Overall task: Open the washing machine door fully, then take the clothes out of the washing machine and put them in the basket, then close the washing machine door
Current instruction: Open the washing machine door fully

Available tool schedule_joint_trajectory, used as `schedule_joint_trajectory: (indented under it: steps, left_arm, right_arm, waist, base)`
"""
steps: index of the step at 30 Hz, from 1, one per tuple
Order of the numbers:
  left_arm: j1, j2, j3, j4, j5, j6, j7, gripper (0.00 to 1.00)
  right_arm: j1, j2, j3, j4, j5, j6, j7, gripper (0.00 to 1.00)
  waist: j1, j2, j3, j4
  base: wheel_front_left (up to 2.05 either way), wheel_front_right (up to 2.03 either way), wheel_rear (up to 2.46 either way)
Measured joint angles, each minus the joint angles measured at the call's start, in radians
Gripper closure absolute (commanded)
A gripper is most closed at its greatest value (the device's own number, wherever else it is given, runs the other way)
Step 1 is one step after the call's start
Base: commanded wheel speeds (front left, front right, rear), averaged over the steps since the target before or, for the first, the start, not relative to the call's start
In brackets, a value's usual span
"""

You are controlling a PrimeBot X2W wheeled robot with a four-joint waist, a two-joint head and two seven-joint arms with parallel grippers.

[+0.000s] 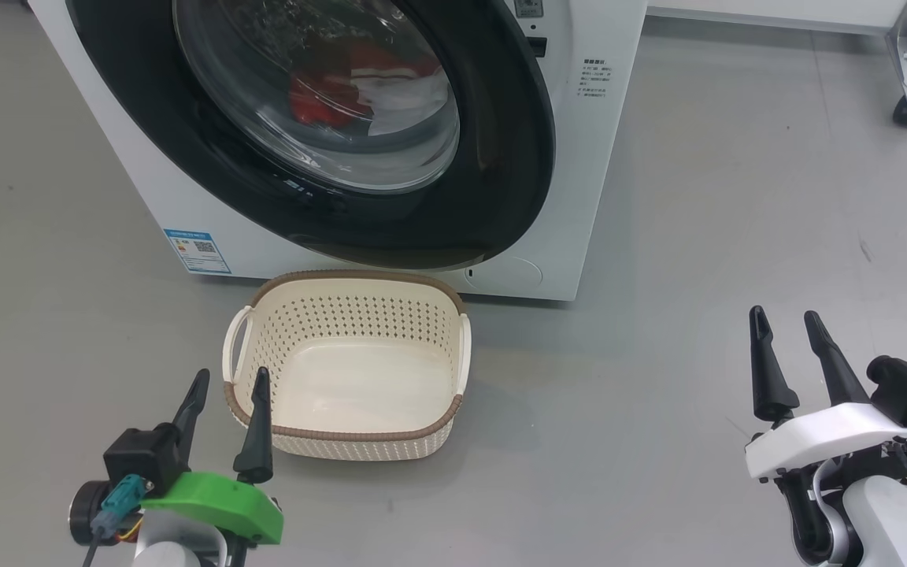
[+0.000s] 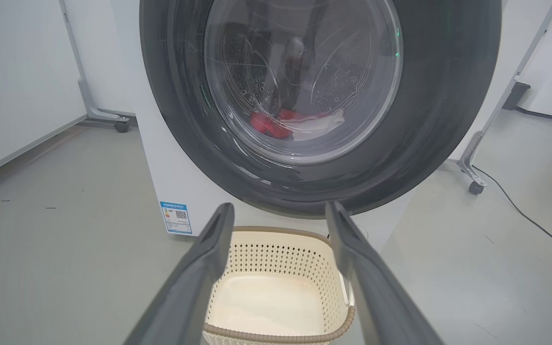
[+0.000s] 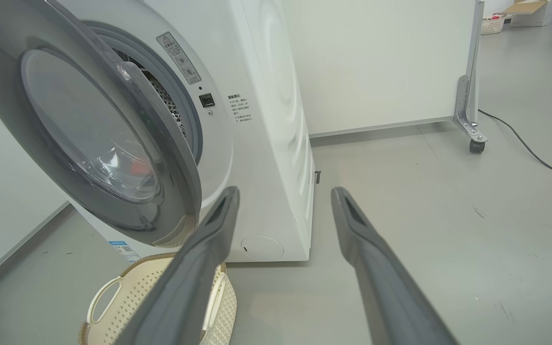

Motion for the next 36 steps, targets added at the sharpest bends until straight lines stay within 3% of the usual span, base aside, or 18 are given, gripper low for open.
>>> schedule_joint_trajectory:
  steps: [36]
  left_arm:
    - [0.020,0.000,0.001,-0.010,0.009,-0.001,0.000,0.00]
  right_arm:
    - [0.041,0.000,-0.005,-0.063,-0.017,-0.026,-0.013,0.00]
  waist:
    - [0.0000,0.0000,0.003,-0.003]
  base:
    - [0.00,0.00,0.00]
